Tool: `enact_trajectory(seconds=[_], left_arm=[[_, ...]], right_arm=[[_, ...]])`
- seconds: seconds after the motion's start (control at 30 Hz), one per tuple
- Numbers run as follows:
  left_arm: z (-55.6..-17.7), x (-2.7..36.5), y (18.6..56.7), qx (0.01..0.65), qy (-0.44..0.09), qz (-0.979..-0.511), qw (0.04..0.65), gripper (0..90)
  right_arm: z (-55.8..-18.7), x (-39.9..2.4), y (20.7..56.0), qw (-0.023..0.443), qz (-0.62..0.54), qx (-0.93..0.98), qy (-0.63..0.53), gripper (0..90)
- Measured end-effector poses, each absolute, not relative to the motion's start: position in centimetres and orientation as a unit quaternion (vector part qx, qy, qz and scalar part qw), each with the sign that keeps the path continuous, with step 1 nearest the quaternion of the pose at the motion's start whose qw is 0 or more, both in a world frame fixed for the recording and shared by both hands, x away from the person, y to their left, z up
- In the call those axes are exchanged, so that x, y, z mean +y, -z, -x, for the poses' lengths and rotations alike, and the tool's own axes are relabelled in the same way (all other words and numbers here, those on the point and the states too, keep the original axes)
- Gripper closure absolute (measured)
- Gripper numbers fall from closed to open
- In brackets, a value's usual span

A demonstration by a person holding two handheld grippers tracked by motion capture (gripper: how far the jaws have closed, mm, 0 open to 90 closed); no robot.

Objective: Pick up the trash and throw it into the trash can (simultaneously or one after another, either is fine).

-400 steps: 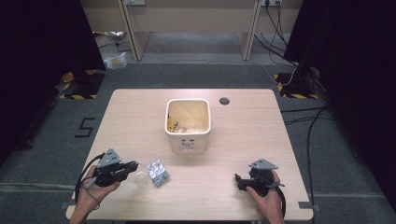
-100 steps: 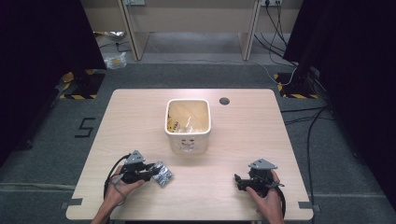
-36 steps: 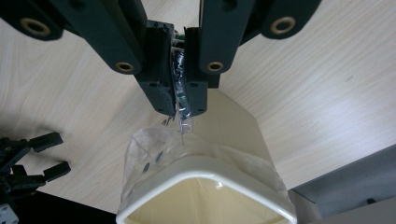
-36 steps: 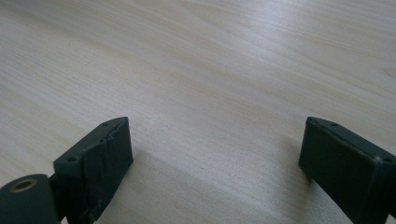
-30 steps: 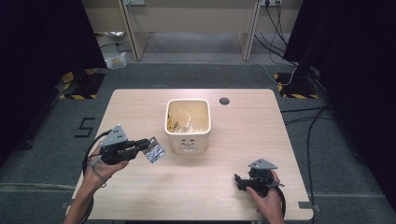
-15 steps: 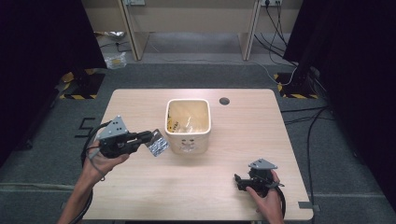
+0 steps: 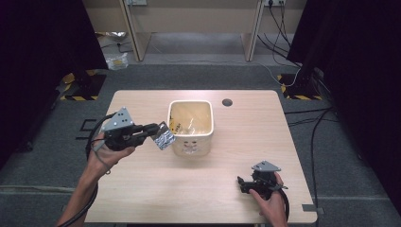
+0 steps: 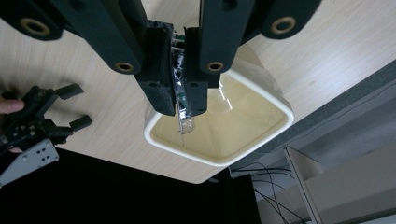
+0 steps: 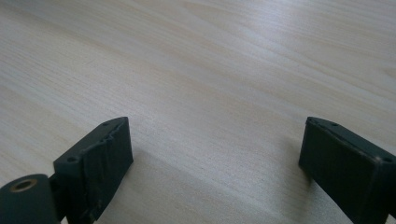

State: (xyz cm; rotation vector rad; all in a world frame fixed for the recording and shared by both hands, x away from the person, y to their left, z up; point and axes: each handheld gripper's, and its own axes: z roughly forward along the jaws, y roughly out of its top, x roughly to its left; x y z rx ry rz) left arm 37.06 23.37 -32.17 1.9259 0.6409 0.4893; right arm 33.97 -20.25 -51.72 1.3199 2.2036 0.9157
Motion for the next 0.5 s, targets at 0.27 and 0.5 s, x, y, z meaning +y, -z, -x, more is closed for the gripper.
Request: enact_trajectory(seconds=[0.27,0.5], left_arm=[[-38.7,22.7,31.9,0.274,-0.206,-0.789,0.509,82.5],[-40.3,21.9,31.8,0.282,-0.208,-0.788,0.506,82.5]], right_arm=[[-34.0,-20.3,51.7,0.206,-0.474,0.791,-0.329,9.7],[-34.0,-20.3,51.7,0.206,-0.474,0.791,-0.328,9.7]])
